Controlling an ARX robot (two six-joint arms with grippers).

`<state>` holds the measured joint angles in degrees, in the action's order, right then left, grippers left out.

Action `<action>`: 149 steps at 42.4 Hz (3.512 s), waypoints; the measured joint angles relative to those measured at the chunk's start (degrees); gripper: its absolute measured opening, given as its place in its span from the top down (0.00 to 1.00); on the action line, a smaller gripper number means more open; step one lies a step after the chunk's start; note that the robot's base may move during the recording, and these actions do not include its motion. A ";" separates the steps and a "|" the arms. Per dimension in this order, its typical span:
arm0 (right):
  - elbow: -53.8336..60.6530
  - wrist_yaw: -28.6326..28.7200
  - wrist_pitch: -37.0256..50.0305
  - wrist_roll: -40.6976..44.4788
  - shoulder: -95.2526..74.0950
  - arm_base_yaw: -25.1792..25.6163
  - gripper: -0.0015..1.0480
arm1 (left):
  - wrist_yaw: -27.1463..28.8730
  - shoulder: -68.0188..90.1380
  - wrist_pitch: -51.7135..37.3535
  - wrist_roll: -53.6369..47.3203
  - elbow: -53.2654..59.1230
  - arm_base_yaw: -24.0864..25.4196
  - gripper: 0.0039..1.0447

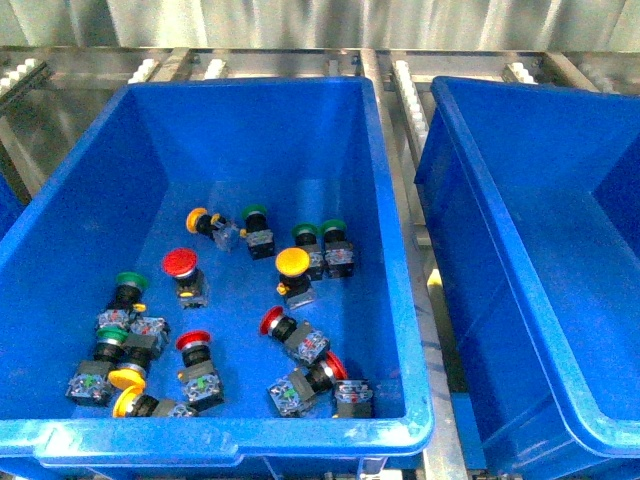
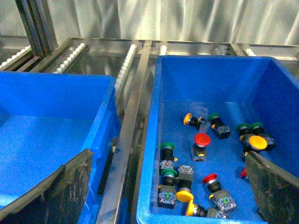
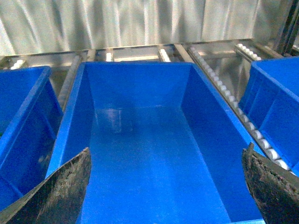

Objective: Pick red and yellow buttons and place in box

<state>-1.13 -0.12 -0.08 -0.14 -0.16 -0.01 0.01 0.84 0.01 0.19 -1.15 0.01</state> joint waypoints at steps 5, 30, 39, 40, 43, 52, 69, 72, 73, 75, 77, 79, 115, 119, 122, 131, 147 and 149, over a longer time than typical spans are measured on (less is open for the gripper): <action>0.00 0.00 0.00 0.00 0.00 0.00 0.07 | 0.00 0.00 0.00 0.00 0.00 0.00 0.07; 0.00 0.11 0.00 0.00 0.00 0.00 0.07 | -26.80 60.00 -11.30 -23.98 -21.14 3.96 0.07; 0.00 0.11 0.00 0.00 0.00 0.02 0.07 | -22.25 80.52 -14.95 -30.38 -31.47 -4.50 0.07; 0.00 0.11 0.00 0.00 0.00 0.02 0.07 | -21.22 83.03 -15.47 -31.12 -32.76 -5.86 0.07; 0.00 0.11 0.00 0.00 0.00 0.00 0.07 | -19.71 86.64 -15.54 -32.35 -34.99 -8.13 0.07; 0.00 0.11 0.00 0.00 0.00 0.02 0.07 | -17.92 95.21 -13.46 -35.85 -43.32 -13.05 0.07; 0.00 0.11 0.00 0.00 0.00 0.02 0.07 | -14.67 113.04 -13.66 -34.32 -60.04 -17.73 0.07; 0.00 0.11 0.00 0.00 0.00 0.02 0.07 | -14.47 116.15 -14.03 -33.48 -62.05 -18.29 0.07; 0.00 0.11 0.00 0.00 0.00 0.02 0.07 | -14.40 116.91 -14.19 -33.31 -62.51 -18.47 0.07; 0.00 0.11 0.00 0.00 0.00 0.00 0.07 | -14.38 118.42 -14.32 -33.09 -63.43 -18.75 0.07; 0.00 0.11 0.00 0.00 0.00 0.02 0.07 | -14.36 119.69 -14.49 -32.83 -64.24 -19.06 0.07; 0.00 0.11 0.00 0.00 0.00 0.02 0.07 | -14.38 121.22 -14.58 -32.63 -65.13 -19.41 0.07; 0.00 0.11 0.00 0.00 0.00 0.02 0.07 | -14.38 135.05 -13.86 -32.11 -81.29 -20.92 0.07; 0.00 0.11 0.00 0.00 0.00 0.00 0.07 | -14.80 135.91 -13.77 -32.02 -82.18 -21.16 0.07; 0.00 0.11 0.00 0.00 0.00 0.00 0.07 | -14.88 136.37 -13.77 -31.98 -82.84 -21.35 0.07; 0.00 0.11 0.00 0.00 0.00 0.02 0.07 | -15.04 137.17 -13.77 -31.76 -84.02 -21.64 0.07; 0.00 0.11 0.00 0.00 0.00 0.02 0.07 | -15.91 137.33 -13.29 -31.58 -84.15 -21.55 0.31; 0.00 0.11 0.00 0.00 0.00 0.02 0.07 | -15.93 137.59 -13.09 -31.52 -84.46 -21.46 0.39</action>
<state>-1.13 -0.01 -0.08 -0.14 -0.16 0.01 -15.92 138.43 -13.08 -31.33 -85.60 -21.45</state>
